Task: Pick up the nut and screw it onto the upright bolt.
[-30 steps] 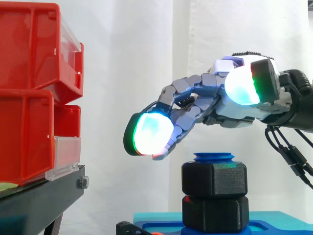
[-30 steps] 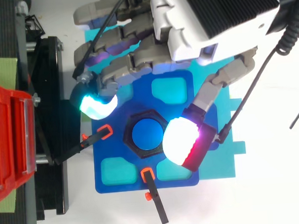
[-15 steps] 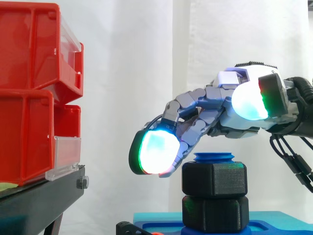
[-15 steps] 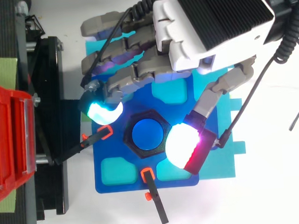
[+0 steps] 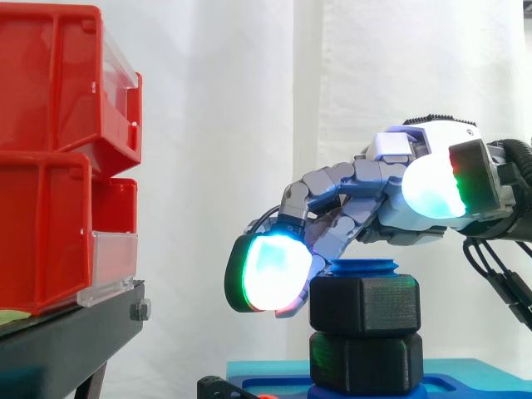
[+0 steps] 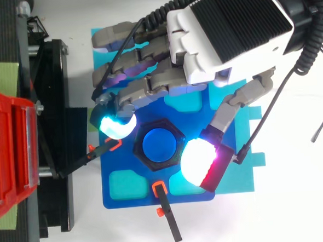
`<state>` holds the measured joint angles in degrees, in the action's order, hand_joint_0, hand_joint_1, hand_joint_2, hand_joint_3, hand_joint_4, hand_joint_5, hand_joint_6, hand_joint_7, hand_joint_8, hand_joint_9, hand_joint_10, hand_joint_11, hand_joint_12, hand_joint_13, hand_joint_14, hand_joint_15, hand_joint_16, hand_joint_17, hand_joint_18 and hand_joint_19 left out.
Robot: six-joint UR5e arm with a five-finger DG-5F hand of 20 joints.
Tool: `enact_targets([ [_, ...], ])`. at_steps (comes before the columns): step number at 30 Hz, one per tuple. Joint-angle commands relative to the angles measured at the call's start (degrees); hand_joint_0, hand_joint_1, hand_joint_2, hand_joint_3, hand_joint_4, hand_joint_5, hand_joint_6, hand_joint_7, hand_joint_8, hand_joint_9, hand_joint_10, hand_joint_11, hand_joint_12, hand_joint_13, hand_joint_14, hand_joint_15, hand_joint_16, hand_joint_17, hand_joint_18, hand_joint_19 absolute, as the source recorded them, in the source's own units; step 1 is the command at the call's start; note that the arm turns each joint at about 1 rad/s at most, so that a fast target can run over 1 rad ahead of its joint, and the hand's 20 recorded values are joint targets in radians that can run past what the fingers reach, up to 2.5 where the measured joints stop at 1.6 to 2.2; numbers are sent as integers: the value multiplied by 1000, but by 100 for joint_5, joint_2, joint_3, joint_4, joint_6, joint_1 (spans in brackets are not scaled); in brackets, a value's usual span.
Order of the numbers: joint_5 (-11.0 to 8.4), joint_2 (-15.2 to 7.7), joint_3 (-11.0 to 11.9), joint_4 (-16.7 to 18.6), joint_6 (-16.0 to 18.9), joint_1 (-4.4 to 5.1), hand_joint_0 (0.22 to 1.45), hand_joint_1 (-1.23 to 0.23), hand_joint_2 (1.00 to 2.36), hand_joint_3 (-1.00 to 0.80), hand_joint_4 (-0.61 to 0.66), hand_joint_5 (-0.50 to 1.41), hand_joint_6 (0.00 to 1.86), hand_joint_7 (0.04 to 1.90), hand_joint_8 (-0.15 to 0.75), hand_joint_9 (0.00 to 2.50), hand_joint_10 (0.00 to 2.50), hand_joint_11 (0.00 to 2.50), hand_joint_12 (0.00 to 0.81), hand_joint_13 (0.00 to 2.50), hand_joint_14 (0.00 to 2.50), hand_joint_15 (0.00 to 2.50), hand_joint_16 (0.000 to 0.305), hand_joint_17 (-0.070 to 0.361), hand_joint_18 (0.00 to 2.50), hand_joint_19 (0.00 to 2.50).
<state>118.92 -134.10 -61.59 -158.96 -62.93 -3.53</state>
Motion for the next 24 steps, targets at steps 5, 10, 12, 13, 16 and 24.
enact_targets([
  [5,9,-2,-2,58,0,-16,462,-290,1000,-500,233,-67,505,1067,279,789,0,0,348,401,0,0,47,105,42,0],
  [10,26,7,-2,129,0,-51,469,-291,1000,-500,215,-33,505,1197,289,892,0,0,342,453,0,0,46,103,106,0],
  [12,35,-2,-2,129,0,-60,474,-291,1000,-500,201,-15,505,1268,290,955,0,0,335,494,0,0,45,101,137,0],
  [13,35,7,-2,129,0,-69,474,-292,1000,-500,204,-14,505,1269,288,956,0,0,336,499,0,0,45,101,139,0],
  [16,62,-2,-2,164,0,-95,480,-296,1000,-500,192,12,504,1331,282,1048,0,0,324,567,0,0,43,98,189,13],
  [24,123,7,-2,199,0,-175,492,-332,1000,-500,41,85,545,1401,166,1587,2,94,254,907,0,35,33,73,610,159],
])
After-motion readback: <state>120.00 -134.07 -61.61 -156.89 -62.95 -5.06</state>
